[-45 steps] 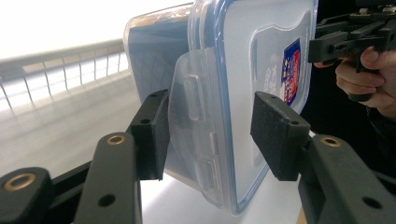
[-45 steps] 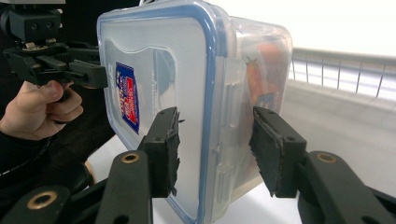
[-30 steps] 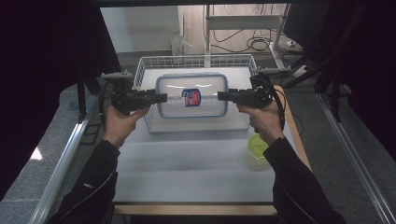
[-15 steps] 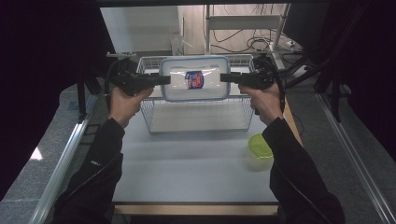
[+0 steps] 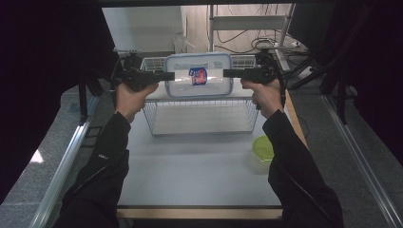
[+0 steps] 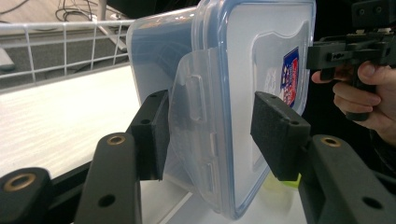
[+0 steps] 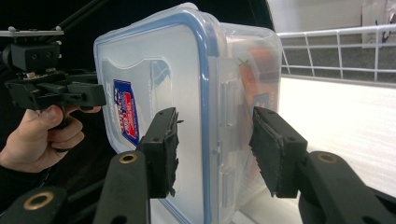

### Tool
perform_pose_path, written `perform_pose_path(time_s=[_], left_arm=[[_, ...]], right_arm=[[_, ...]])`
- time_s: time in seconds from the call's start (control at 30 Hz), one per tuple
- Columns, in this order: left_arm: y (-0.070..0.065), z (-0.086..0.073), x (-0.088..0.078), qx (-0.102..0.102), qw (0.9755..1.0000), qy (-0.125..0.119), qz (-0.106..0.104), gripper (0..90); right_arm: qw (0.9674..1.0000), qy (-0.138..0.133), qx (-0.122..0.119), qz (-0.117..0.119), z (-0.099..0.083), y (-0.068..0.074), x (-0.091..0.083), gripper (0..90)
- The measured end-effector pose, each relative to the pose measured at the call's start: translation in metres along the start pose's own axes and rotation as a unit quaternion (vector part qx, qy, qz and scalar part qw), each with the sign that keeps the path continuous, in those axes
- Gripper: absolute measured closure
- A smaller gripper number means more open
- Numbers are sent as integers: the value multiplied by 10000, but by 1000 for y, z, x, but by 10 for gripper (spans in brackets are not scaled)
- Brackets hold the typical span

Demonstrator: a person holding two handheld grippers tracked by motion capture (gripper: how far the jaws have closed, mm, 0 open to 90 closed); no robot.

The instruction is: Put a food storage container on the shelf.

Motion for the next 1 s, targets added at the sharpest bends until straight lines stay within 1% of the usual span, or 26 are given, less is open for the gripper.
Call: perform_pose_path(time_s=[0.07,0.13,0.23,0.3,0.37,0.4,0.43,0.47,0.5,0.53,0.57,0.6,0.63,0.67,0.73,0.77,0.83,0.87,0.9,0.93,1.0], left_arm=[[0,0,0,28,10000,25,-22,489],[0,1,0,59,10000,57,11,488],[1,1,2,283,9994,86,190,460],[2,0,3,386,9987,119,299,443],[4,-3,4,517,9974,171,468,415],[6,-4,4,561,9970,187,507,401],[7,-5,5,566,9971,193,481,406],[7,-6,5,557,9971,217,461,435],[9,-8,5,558,9970,238,489,430],[10,-7,5,516,9973,166,492,419],[9,-4,3,432,9984,39,353,420],[10,-4,3,403,9985,105,347,431],[10,-5,3,472,9980,179,383,442],[11,-7,4,504,9975,255,433,473],[11,-8,6,549,9970,220,506,452],[11,-8,7,575,9969,201,500,442],[10,-8,7,631,9967,137,497,392],[9,-8,7,706,9962,74,512,368],[8,-8,5,770,9957,33,510,357],[7,-9,4,777,9957,-4,501,354],[5,-11,-1,856,9951,-112,487,354]], right_arm=[[10000,-29,40,35,0,-2,1,519],[10000,-37,56,50,0,-3,1,516],[10000,-55,62,30,0,-4,2,510],[10000,-56,41,-27,0,-5,3,501],[9999,-28,5,-100,-1,-6,4,489],[9999,-5,-40,-157,-1,-6,4,486],[9997,20,-114,-230,-2,-7,5,482],[9995,47,-141,-265,-3,-8,5,493],[9996,66,-147,-252,-3,-7,6,492],[9994,88,-137,-304,-4,-8,7,478],[9989,121,-193,-417,-5,-10,7,483],[9988,133,-201,-431,-5,-11,8,479],[9987,129,-186,-447,-6,-12,9,487],[9989,109,-156,-428,-5,-12,8,498],[9989,99,-165,-436,-5,-13,9,496],[9988,86,-167,-456,-5,-13,9,497],[9986,55,-194,-484,-5,-13,9,500],[9983,44,-265,-520,-5,-13,9,504],[9979,28,-336,-561,-5,-12,7,506],[9974,5,-391,-603,-5,-11,6,512],[9967,-55,-485,-648,-6,-9,1,542]])
Point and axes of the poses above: each handheld gripper's, and its own axes: x roughly forward along the jaws, z roughly out of its top, y roughly to its left, the point moved 10 cm from there along x, roughly forward along the jaws, and after that the axes turned 8 degrees about -x, right-handed, at the moved point
